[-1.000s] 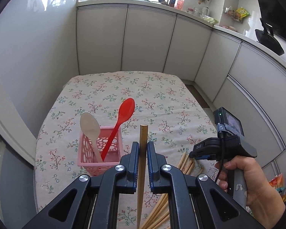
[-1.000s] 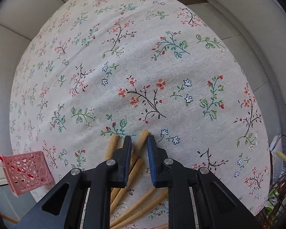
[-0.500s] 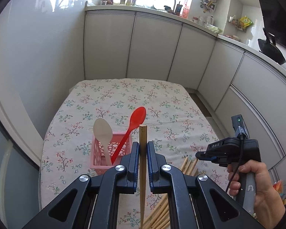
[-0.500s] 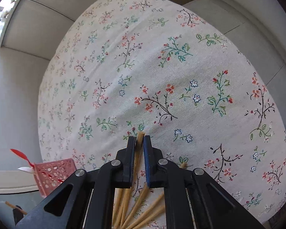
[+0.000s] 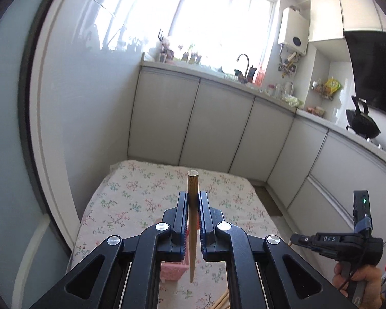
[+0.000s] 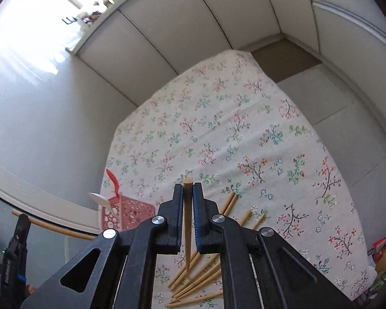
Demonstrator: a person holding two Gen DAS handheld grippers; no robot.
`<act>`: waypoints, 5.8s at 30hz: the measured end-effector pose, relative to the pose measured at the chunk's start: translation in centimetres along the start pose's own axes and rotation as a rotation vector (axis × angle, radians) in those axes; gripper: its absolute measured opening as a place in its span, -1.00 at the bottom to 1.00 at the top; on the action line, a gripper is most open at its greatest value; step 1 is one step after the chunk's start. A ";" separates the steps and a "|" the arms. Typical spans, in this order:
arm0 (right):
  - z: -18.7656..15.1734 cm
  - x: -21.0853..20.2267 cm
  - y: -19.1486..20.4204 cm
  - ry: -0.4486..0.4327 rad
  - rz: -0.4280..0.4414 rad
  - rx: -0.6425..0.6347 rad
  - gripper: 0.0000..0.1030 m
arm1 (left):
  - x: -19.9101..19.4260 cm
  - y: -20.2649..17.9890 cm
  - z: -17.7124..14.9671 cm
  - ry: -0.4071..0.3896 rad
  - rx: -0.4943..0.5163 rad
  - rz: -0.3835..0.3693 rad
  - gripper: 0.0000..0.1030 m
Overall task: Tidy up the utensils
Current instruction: 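Lower the chopstick upright into the pink holder and open the left tool, then carry the chopstick to the pink holder and lower it in with the right tool, then move both open tools over the pile of loose wooden chopsticks, then grasp a wooden chopstick from the pile with the left tool and lift it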
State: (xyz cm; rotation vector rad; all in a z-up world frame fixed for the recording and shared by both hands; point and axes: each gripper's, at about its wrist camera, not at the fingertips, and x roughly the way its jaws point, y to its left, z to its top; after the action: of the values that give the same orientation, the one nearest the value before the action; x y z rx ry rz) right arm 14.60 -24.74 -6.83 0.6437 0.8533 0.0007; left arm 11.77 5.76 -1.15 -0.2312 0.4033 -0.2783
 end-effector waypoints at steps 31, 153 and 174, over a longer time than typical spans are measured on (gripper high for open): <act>0.5 -4.4 1.8 -0.149 0.085 -0.072 -0.85 | 8.4 -0.4 -2.4 -0.075 0.093 0.118 -0.86; -3.1 4.1 -11.1 0.426 -0.219 0.003 -0.05 | 22.8 -11.2 -17.8 0.811 0.248 -0.061 -0.77; -2.0 1.9 -14.6 0.388 -0.205 0.159 -0.05 | 25.5 -12.8 -18.3 0.819 0.243 -0.104 -0.76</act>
State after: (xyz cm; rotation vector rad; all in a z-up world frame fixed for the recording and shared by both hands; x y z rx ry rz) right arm 10.80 -35.02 -16.79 0.7139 1.3015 -0.1324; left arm 23.90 -17.14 -23.05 0.1167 1.1602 -0.5192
